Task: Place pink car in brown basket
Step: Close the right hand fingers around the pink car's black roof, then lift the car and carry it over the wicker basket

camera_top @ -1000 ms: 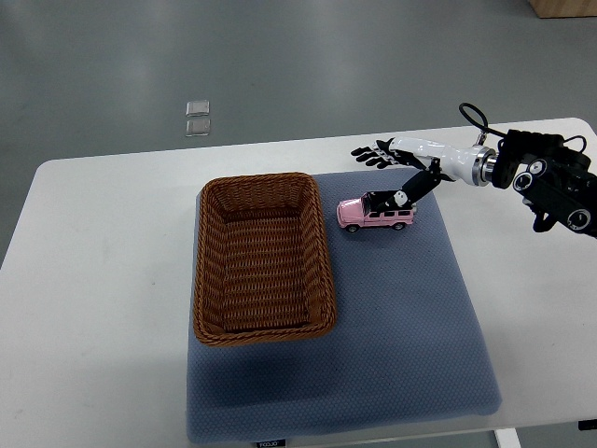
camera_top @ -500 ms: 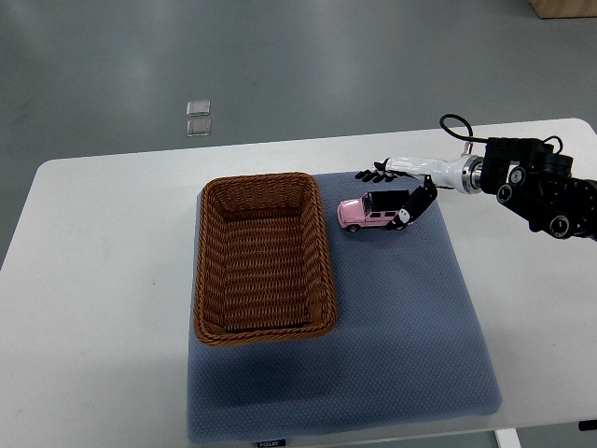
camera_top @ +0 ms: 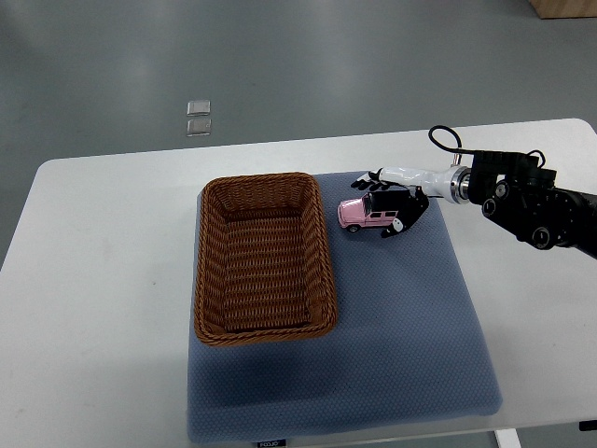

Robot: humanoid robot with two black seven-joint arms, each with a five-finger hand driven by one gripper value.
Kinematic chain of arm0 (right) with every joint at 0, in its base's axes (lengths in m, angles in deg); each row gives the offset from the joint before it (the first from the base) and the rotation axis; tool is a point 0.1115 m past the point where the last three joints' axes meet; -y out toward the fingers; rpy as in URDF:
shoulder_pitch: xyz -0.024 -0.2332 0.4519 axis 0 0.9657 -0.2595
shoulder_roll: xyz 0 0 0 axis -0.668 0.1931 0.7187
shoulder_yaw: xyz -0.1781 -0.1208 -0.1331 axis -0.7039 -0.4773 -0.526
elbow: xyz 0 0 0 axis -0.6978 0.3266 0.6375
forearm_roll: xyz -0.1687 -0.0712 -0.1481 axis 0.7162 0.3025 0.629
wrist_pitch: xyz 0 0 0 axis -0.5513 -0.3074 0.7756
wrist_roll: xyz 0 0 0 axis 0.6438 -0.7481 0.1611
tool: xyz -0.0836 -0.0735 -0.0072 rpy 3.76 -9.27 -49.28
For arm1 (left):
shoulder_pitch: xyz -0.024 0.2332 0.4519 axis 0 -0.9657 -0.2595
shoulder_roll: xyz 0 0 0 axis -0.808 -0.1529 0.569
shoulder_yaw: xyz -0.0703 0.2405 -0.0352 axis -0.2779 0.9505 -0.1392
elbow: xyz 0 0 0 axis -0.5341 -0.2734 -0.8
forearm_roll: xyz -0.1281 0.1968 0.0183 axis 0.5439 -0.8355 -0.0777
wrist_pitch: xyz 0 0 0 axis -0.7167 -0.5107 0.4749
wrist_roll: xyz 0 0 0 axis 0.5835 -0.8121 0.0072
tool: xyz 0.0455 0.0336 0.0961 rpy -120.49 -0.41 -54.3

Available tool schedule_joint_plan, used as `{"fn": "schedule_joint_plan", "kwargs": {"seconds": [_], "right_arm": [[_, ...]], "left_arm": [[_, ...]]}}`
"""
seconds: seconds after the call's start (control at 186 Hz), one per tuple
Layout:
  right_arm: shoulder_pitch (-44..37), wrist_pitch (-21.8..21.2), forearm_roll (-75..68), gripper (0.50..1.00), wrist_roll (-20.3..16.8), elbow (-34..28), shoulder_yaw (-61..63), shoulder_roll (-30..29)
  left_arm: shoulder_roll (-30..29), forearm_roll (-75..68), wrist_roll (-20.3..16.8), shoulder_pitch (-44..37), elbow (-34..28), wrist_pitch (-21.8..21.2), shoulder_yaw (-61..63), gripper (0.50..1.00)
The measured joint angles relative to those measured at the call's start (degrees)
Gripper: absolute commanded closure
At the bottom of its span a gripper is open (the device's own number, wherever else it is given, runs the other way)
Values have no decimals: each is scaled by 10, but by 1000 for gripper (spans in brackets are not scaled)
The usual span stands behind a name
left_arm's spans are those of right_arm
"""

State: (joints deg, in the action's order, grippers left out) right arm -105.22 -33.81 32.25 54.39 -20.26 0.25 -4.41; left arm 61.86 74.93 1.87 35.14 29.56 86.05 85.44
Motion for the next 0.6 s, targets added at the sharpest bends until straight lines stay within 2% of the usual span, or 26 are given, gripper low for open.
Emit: {"fn": "schedule_joint_plan", "kwargs": {"seconds": [0.204, 0.274, 0.328, 0.452, 0.527, 0.602], "right_arm": [[1, 11, 0, 718, 0, 10, -5, -6], [1, 12, 0, 777, 0, 11, -7, -6], [1, 12, 0, 801, 1, 11, -11, -6], [1, 13, 0, 822, 1, 11, -13, -6], [0, 13, 0, 869, 1, 11, -13, -5], [-2, 13, -1, 961, 1, 11, -13, -5]], "left_arm": [[0, 0, 0, 0, 0, 0, 0, 500], [0, 0, 0, 0, 0, 0, 0, 500], [0, 0, 0, 0, 0, 0, 0, 500], [0, 0, 0, 0, 0, 0, 0, 500], [0, 0, 0, 0, 0, 0, 0, 500], [0, 0, 0, 0, 0, 0, 0, 500]]}}
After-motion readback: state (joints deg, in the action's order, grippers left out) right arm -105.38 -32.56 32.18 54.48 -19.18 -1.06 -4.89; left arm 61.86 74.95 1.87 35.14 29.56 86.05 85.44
